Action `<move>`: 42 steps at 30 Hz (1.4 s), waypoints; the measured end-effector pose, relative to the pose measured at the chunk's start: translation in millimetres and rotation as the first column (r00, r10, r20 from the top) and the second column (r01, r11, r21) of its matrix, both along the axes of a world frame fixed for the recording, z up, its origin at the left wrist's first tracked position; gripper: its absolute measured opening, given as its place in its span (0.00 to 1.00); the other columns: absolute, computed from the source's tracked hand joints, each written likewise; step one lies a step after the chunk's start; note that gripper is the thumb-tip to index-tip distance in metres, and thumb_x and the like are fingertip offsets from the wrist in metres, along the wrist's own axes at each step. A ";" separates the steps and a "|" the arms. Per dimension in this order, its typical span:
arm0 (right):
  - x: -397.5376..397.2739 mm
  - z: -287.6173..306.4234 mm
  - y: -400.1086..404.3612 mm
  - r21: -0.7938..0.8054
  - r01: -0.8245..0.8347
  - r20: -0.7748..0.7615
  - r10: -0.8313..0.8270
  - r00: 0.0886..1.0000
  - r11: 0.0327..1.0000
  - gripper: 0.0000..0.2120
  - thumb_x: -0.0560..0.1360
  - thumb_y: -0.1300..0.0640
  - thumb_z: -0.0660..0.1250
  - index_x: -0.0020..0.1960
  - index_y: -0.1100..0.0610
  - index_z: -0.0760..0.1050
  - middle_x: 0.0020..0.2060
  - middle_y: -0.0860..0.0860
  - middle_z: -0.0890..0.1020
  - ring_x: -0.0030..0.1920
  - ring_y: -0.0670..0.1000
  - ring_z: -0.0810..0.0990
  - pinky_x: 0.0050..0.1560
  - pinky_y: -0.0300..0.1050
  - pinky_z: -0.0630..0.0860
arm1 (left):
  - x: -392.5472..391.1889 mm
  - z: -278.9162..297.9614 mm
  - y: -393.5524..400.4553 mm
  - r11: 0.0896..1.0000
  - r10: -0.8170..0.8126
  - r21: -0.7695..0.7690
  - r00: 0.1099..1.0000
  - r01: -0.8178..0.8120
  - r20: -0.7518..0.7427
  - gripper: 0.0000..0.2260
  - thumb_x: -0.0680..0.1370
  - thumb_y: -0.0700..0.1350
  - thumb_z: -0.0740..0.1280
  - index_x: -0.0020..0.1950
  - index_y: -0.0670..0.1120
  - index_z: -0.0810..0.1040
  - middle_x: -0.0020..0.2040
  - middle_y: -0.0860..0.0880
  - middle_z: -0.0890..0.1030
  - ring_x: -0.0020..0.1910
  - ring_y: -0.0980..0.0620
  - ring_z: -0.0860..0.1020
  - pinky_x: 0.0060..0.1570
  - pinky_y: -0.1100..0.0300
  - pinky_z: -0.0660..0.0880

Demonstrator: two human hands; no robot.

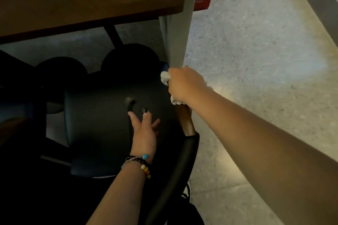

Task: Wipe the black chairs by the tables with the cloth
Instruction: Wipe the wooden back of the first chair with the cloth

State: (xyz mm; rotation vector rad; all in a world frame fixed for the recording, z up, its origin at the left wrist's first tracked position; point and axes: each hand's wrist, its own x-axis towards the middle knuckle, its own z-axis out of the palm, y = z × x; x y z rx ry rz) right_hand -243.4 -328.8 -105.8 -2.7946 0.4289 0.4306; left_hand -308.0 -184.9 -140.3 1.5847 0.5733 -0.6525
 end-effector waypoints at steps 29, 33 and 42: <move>-20.0 21.5 56.1 -0.284 -0.570 -0.488 0.396 0.778 0.771 0.18 0.73 0.50 0.69 0.63 0.50 0.76 0.69 0.57 0.70 0.73 0.59 0.60 0.72 0.70 0.49 | 0.1 19.4 31.4 0.988 -0.055 0.131 0.986 0.076 -0.156 0.22 0.83 0.51 0.54 0.77 0.50 0.60 0.74 0.51 0.65 0.72 0.51 0.65 0.67 0.58 0.60; 20.5 5.7 28.0 0.035 0.067 -0.198 -0.059 0.979 0.997 0.07 0.76 0.50 0.67 0.43 0.53 0.74 0.43 0.52 0.80 0.47 0.53 0.81 0.51 0.51 0.77 | 6.8 28.5 29.9 0.967 -0.239 0.060 0.961 0.249 -0.139 0.20 0.82 0.50 0.57 0.75 0.52 0.64 0.73 0.53 0.68 0.68 0.55 0.67 0.62 0.62 0.61; -20.8 -62.9 -39.5 0.605 0.794 -0.497 -0.753 0.431 0.055 0.09 0.80 0.61 0.60 0.52 0.63 0.78 0.42 0.62 0.81 0.38 0.57 0.80 0.40 0.45 0.79 | 25.0 17.1 -60.4 0.990 -0.140 -0.036 0.963 0.136 -0.231 0.27 0.82 0.59 0.51 0.78 0.49 0.59 0.72 0.46 0.68 0.70 0.44 0.68 0.71 0.48 0.62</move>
